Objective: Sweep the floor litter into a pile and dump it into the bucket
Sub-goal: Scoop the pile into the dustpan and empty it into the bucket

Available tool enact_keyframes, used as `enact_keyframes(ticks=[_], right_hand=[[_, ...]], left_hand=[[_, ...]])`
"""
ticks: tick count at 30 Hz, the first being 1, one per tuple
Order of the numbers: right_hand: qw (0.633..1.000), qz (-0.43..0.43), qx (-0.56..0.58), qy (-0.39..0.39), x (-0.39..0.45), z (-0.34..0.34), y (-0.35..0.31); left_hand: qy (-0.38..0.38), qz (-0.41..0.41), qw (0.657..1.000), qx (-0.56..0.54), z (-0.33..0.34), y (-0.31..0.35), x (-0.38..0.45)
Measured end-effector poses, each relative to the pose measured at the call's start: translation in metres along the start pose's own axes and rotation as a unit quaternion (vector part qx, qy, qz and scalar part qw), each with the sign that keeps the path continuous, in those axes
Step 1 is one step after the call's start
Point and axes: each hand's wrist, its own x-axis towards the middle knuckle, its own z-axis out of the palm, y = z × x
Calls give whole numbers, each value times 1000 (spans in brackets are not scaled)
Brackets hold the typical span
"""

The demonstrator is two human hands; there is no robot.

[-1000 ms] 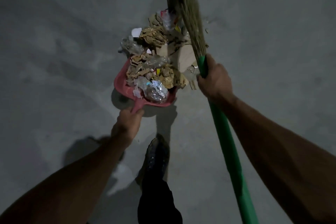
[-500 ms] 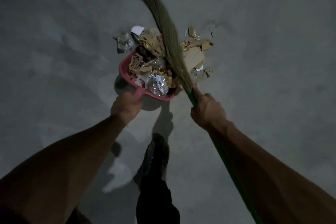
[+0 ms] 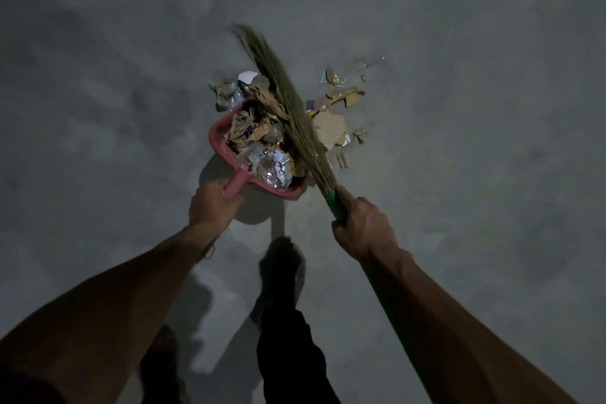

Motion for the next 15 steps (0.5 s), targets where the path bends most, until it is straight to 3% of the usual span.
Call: enact_keyframes(ticks=[8, 15], right_hand=[[998, 12, 1, 56, -127, -33, -48], [992, -3, -3, 129, -274, -27, -124]], left_hand=[[9, 47, 998, -37, -86, 14, -100], [22, 95, 991, -87, -188, -19, -207]])
